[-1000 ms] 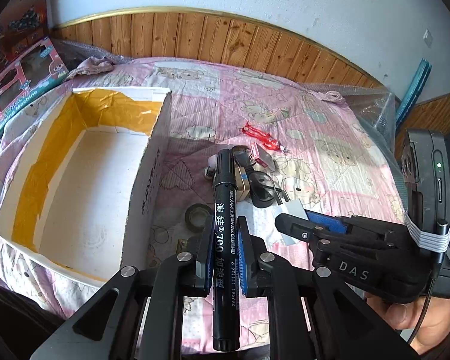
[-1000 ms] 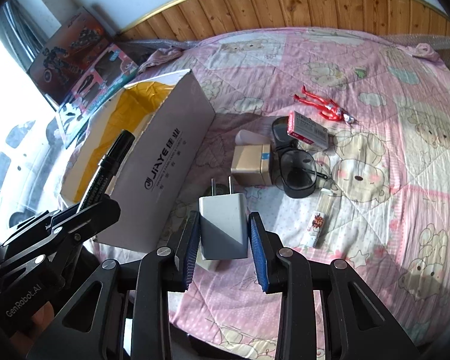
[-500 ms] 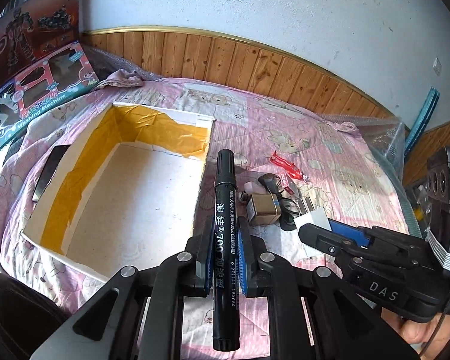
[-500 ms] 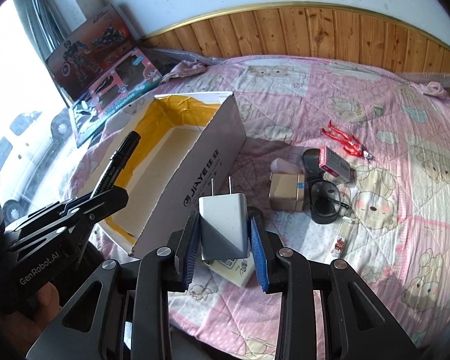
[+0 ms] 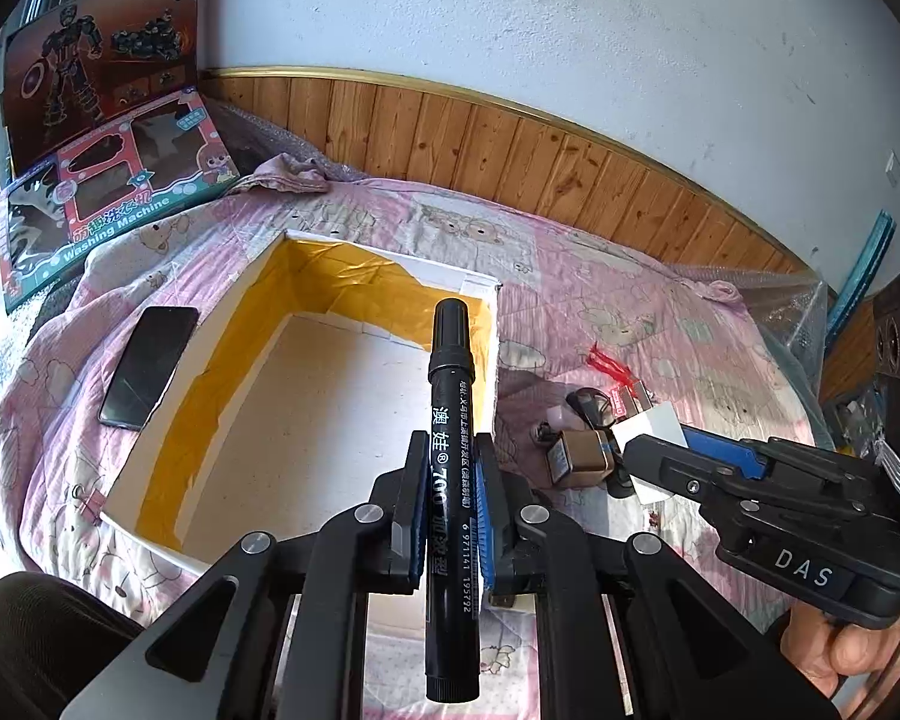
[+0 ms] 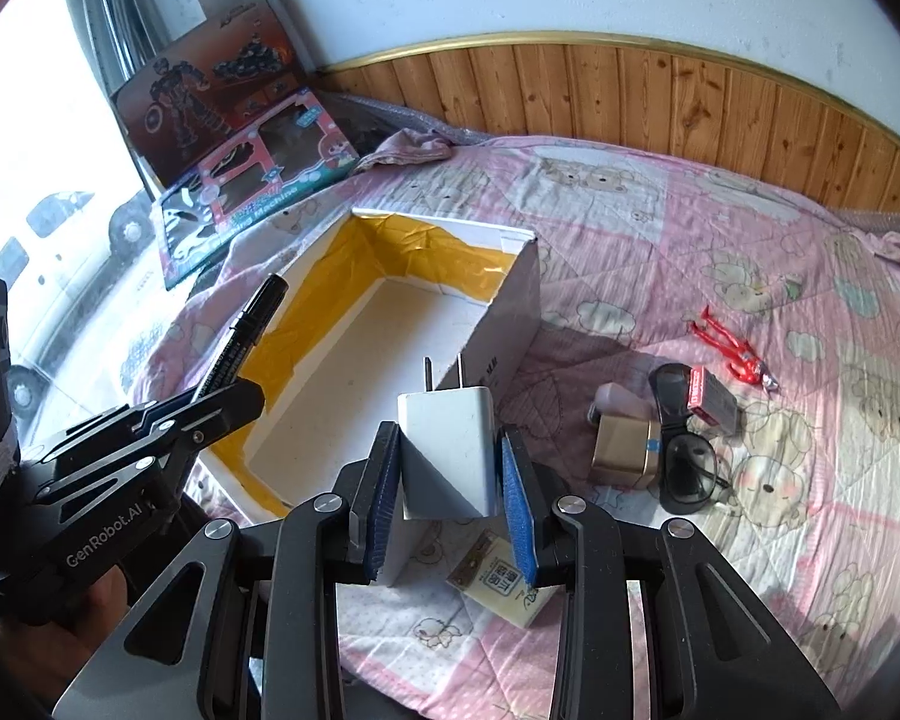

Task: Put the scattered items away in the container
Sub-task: 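Carry the charger in the right tool over the box while the left tool carries the marker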

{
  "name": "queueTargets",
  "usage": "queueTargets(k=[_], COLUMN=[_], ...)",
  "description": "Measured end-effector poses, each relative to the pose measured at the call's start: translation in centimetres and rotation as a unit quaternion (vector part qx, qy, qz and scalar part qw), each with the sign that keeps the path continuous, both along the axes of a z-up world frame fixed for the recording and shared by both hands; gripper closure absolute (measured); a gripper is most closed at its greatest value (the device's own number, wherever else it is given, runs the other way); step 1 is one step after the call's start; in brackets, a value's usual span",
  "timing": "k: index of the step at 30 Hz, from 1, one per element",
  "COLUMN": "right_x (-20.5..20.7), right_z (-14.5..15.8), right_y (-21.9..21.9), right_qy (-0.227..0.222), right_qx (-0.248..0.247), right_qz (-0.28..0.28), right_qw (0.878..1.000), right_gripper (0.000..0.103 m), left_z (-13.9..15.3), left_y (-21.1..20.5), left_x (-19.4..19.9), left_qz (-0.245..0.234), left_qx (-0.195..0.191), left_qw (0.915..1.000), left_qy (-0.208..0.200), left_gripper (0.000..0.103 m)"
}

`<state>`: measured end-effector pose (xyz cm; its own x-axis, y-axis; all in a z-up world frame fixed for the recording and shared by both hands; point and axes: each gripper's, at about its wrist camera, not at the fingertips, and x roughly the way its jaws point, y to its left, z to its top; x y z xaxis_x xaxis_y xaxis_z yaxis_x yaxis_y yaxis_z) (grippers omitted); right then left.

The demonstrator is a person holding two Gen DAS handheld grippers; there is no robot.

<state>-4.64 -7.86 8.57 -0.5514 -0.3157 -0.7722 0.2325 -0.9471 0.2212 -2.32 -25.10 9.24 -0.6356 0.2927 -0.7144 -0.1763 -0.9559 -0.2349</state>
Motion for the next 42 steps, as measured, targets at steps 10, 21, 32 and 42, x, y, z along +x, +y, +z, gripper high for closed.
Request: queueTargets(k=[10,21,32,42], right_x=[-1.9,-3.5,-6.4,-10.3], right_z=[0.9,0.7,-0.6,-3.2], right_y=[-3.5,-6.9,-8.7,-9.2], right_qy=[0.008,0.004,-0.018,-0.056], right_qx=[0.011,0.017,0.013,0.016], right_qz=[0.030,0.061,0.075,0.063], right_qw=[0.999,0.998,0.997,0.996], right_gripper=[0.069,0.069,0.069,0.069], left_z=[-0.4,-1.4,-2.1,-2.9], left_y=[-2.9,-5.4,-7.0,-6.7], left_x=[-1.5,-2.8,-4.9,-8.2], left_qz=[0.021,0.049,0.062,0.056], left_qx=[0.004,0.006,0.014,0.008], left_qw=[0.9998,0.9987,0.9976,0.9974], left_qy=[-0.002,-0.016,-0.028,-0.045], left_gripper=[0.089,0.089,0.089,0.089])
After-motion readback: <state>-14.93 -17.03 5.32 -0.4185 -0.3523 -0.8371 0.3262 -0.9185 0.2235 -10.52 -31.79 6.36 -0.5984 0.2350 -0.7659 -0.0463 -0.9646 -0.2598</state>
